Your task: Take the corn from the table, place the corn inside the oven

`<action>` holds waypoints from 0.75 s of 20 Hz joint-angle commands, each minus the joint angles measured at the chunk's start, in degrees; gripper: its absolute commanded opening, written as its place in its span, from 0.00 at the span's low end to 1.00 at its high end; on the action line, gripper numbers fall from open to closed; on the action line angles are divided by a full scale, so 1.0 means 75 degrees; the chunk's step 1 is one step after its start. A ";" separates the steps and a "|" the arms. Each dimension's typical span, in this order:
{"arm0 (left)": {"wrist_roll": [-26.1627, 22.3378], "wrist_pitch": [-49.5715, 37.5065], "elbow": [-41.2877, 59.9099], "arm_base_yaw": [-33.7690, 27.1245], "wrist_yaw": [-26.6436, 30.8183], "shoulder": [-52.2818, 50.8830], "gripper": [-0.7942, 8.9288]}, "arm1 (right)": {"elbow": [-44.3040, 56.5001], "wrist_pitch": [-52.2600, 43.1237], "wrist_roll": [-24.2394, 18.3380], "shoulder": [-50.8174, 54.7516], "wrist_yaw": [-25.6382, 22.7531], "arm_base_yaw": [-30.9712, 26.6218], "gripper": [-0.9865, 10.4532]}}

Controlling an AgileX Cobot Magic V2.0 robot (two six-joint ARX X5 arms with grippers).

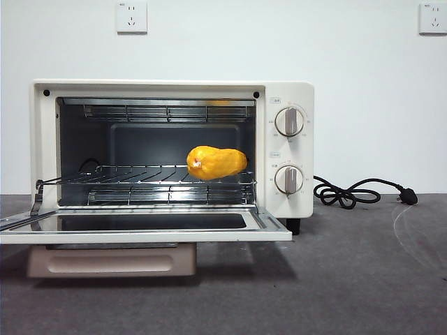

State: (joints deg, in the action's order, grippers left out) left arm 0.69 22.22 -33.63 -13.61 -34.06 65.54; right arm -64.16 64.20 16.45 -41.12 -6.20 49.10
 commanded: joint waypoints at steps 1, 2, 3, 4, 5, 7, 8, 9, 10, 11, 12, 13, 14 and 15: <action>0.0012 -0.0189 0.0041 -0.0003 -0.0070 0.0662 0.07 | 0.0020 -0.0093 -0.0082 0.0020 -0.0029 0.0006 0.08; 0.0009 -0.0306 0.0041 0.0029 -0.0137 0.0956 0.07 | 0.0020 -0.0125 -0.0085 0.0017 -0.0029 0.0006 0.08; 0.0009 -0.0425 0.0041 0.0079 -0.0143 0.1207 0.07 | 0.0020 -0.0157 -0.0082 0.0020 -0.0029 0.0006 0.08; 0.0015 -0.0536 0.0041 0.0114 -0.0125 0.1419 0.07 | 0.0020 -0.0157 -0.0082 0.0020 -0.0029 0.0006 0.08; 0.0015 -0.0609 0.0041 0.0114 -0.0143 0.1594 0.07 | 0.0020 -0.0154 -0.0082 0.0020 -0.0029 0.0006 0.08; 0.0012 -0.0726 0.0041 0.0128 -0.0350 0.1871 0.07 | 0.0020 -0.0157 -0.0082 0.0017 -0.0029 0.0006 0.08; 0.0012 -0.0752 0.0041 0.0169 -0.0405 0.1993 0.07 | 0.0020 -0.0163 -0.0082 0.0017 -0.0029 0.0006 0.08; 0.0003 -0.0749 0.0041 0.0204 -0.0405 0.2124 0.07 | 0.0020 -0.0163 -0.0079 0.0017 -0.0029 0.0006 0.08; -0.0041 -0.0743 0.0041 0.0242 -0.0411 0.2264 0.07 | 0.0020 -0.0163 -0.0079 0.0017 -0.0032 0.0006 0.08; -0.0047 -0.0746 0.0041 0.0315 -0.0478 0.2401 0.07 | 0.0020 -0.0163 -0.0079 0.0017 -0.0032 0.0006 0.08; -0.0079 -0.0749 0.0041 0.0396 -0.0519 0.2515 0.07 | 0.0020 -0.0163 -0.0079 0.0017 -0.0032 0.0006 0.08; -0.0119 -0.0752 0.0041 0.0481 -0.0516 0.2591 0.07 | 0.0020 -0.0163 -0.0079 0.0017 -0.0032 0.0006 0.08; -0.0128 -0.0752 0.0041 0.0562 -0.0519 0.2626 0.07 | 0.0020 -0.0163 -0.0079 0.0017 -0.0032 0.0006 0.08; -0.0128 -0.0752 0.0041 0.0627 -0.0536 0.2634 0.07 | 0.0020 -0.0163 -0.0079 0.0017 -0.0035 0.0006 0.08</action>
State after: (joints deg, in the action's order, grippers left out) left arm 0.51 16.88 -33.63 -9.02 -37.78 85.06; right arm -64.16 63.44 16.45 -41.06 -6.22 49.10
